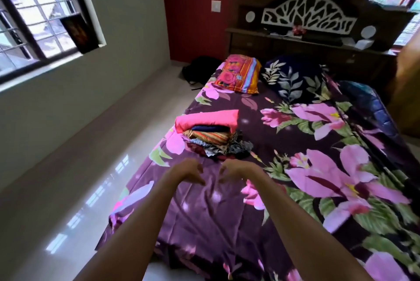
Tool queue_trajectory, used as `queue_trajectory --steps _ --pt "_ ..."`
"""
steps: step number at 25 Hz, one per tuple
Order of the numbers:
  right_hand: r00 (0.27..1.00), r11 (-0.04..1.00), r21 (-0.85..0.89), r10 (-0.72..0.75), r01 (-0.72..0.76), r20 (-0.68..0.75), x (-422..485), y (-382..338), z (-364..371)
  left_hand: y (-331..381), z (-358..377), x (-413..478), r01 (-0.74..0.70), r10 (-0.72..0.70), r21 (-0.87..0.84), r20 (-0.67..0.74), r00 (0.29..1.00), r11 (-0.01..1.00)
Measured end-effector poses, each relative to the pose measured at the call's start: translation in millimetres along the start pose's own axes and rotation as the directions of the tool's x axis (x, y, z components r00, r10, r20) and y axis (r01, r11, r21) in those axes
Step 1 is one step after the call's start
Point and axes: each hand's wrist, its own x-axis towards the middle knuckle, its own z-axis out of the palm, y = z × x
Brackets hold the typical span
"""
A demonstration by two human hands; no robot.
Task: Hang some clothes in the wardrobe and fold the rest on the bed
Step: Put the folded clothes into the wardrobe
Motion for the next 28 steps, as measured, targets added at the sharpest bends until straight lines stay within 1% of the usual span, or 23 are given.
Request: queue_trajectory --steps 3,8,13,15,17,19,20,21,22,23,24,25,26,27,28 --pt "1.0 1.0 0.018 -0.013 0.013 0.006 35.7 10.1 -34.6 -4.2 -25.9 42.1 0.022 -0.022 -0.006 0.011 1.0 1.0" --pt "0.999 0.999 0.019 -0.041 0.041 0.007 115.3 36.5 -92.6 -11.8 -72.2 123.3 0.058 -0.061 -0.104 -0.022 0.998 0.993" --pt "0.995 0.997 0.003 -0.076 0.076 0.065 192.0 61.3 -127.1 -36.0 -89.0 202.4 0.089 -0.081 -0.148 0.06 0.995 0.985" --pt "0.996 0.998 0.008 -0.064 0.063 0.059 230.7 70.9 -141.2 -55.6 -91.9 243.9 0.114 -0.102 -0.21 0.071 0.992 0.971" --pt "0.999 0.999 0.043 -0.029 0.027 0.041 266.0 77.8 -153.2 -71.8 -92.1 279.5 0.168 -0.16 -0.297 0.051 0.986 0.94" --pt "0.999 0.998 0.07 -0.012 0.01 0.033 308.5 85.3 -168.4 -87.9 -91.1 321.9 0.232 -0.252 -0.395 0.001 0.968 0.889" --pt "1.0 0.997 0.077 -0.005 0.003 0.026 329.8 89.3 -175.4 -94.7 -91.2 343.6 0.27 -0.31 -0.47 -0.009 0.951 0.84" --pt "1.0 0.997 0.08 0.0 0.0 0.007 351.7 94.3 -182.0 -100.9 -89.8 366.3 0.287 -0.363 -0.57 -0.022 0.931 0.77" --pt "1.0 0.996 0.084 0.002 0.0 -0.02 373.6 99.9 -188.1 -105.9 -87.6 388.7 0.298 -0.41 -0.686 -0.001 0.912 0.663" --pt "0.999 0.996 0.086 0.003 0.001 -0.051 395.9 106.6 -193.5 -109.6 -85.0 409.2 0.296 -0.445 -0.796 0.037 0.895 0.528" --pt "0.997 0.997 0.079 0.004 0.002 -0.075 418.4 114.1 -197.5 -113.0 -80.3 429.6 0.307 -0.474 -0.885 0.116 0.873 0.349" --pt "0.995 0.998 0.063 0.001 0.005 -0.096 437.9 121.1 -200.0 -114.2 -77.9 444.6 0.32 -0.49 -0.936 0.212 0.846 0.148" --pt "0.993 0.999 0.038 -0.003 0.007 -0.115 454.7 126.7 -201.5 -114.7 -75.9 456.2 0.353 -0.481 -0.934 0.331 0.811 -0.049" --pt "0.991 1.0 0.011 -0.007 0.009 -0.133 474.4 132.8 -201.9 -115.2 -74.9 468.7 0.382 -0.44 -0.895 0.445 0.78 -0.229" --pt "0.988 1.0 -0.013 -0.011 0.009 -0.153 491.8 137.5 -202.9 -117.8 -71.0 482.1 0.409 -0.376 -0.837 0.534 0.757 -0.363"
